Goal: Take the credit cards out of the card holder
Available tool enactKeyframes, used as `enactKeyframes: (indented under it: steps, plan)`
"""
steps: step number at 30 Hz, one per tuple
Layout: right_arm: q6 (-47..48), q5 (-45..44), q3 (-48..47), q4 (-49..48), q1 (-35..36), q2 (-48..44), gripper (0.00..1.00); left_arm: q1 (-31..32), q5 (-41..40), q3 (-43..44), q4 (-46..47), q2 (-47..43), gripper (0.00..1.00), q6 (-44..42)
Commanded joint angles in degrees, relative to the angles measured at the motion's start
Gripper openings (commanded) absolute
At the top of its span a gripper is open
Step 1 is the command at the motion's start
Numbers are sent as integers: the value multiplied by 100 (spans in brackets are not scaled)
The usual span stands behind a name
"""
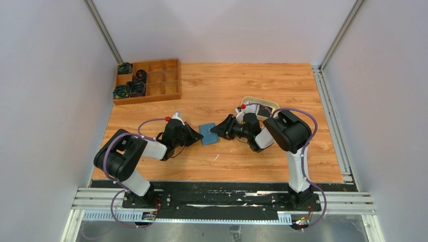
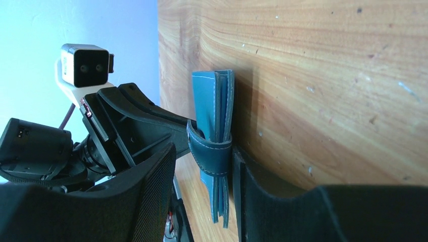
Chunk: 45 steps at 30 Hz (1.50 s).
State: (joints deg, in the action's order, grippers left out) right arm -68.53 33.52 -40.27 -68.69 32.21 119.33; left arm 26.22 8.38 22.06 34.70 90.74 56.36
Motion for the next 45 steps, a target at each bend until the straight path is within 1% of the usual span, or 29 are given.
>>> enactKeyframes:
  steps: [1, 10, 13, 17, 21, 28, 32, 33, 37, 39, 45]
  plan:
    - [-54, 23, -174, -70, -41, 258, 48, -20, -229, -281, -1246, 450, 0, -326]
    - [-215, -2, -345, -61, -44, 432, 47, -20, -215, -273, -1246, 464, 0, -423]
    - [-296, -18, -371, -42, -44, 478, 44, -20, -227, -281, -1246, 437, 0, -458]
    - [-537, -14, -402, -197, -41, 627, 35, -20, -226, -282, -1246, 427, 0, -483]
    - [-679, -19, -411, -274, -44, 688, 33, -20, -229, -291, -1251, 397, 0, -511]
    - [-658, 72, -409, -199, -40, 654, 29, -20, -250, -298, -1255, 368, 0, -547]
    - [-492, 132, -400, 38, -39, 582, 29, -20, -254, -275, -1255, 365, 0, -577]
    - [-453, 156, -398, 98, -39, 568, 30, -20, -260, -281, -1255, 364, 0, -586]
    - [-429, 210, -424, 203, -41, 566, 41, -20, -268, -260, -1264, 396, 0, -613]
    - [-439, 193, -464, 283, -41, 574, 44, -20, -271, -243, -1264, 430, 0, -617]
    - [-592, 61, -617, 623, -39, 529, 47, -20, -270, -218, -1309, 432, 0, -667]
